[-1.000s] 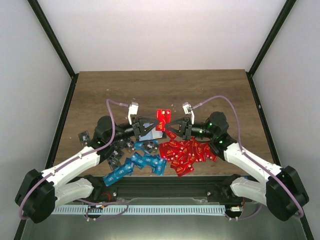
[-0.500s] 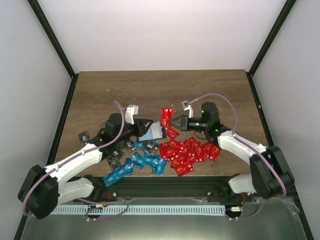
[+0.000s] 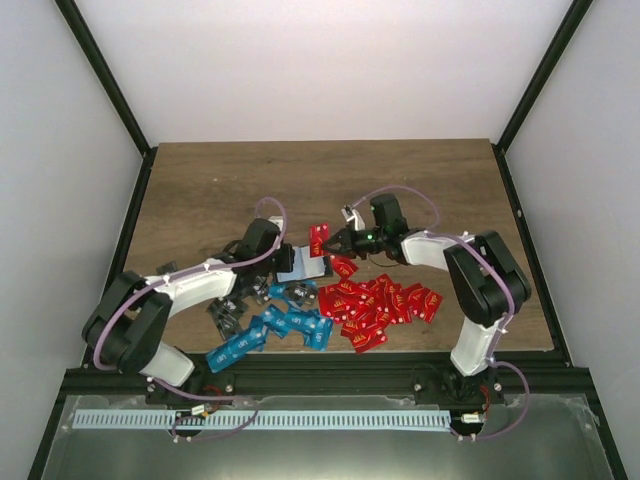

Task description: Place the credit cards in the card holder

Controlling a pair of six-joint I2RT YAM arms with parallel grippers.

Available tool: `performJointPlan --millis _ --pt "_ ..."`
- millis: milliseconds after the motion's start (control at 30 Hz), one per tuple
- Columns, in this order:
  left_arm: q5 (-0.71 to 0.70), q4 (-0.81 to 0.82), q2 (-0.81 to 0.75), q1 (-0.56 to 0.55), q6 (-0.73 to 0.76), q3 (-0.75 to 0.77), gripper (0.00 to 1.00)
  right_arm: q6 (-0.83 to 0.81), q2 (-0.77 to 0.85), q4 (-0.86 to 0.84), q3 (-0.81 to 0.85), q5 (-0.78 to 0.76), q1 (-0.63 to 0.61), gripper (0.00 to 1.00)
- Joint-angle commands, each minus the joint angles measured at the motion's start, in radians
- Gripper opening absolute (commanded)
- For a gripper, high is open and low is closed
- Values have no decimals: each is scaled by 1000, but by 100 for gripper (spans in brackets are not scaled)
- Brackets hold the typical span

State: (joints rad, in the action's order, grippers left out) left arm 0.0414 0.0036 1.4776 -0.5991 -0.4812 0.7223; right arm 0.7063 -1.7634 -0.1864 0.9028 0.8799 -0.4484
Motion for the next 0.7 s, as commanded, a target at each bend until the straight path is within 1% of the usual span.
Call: performJointPlan --millis 0,200,667 --pt "-34 -40 53 16 23 41 9 -27 -69 39 69 10 -29 1" --pt "-45 -75 94 25 19 39 4 -31 -148 52 104 3 -36 1" --pt "-67 -119 133 27 -12 17 4 -18 -221 25 131 15 -61 1"
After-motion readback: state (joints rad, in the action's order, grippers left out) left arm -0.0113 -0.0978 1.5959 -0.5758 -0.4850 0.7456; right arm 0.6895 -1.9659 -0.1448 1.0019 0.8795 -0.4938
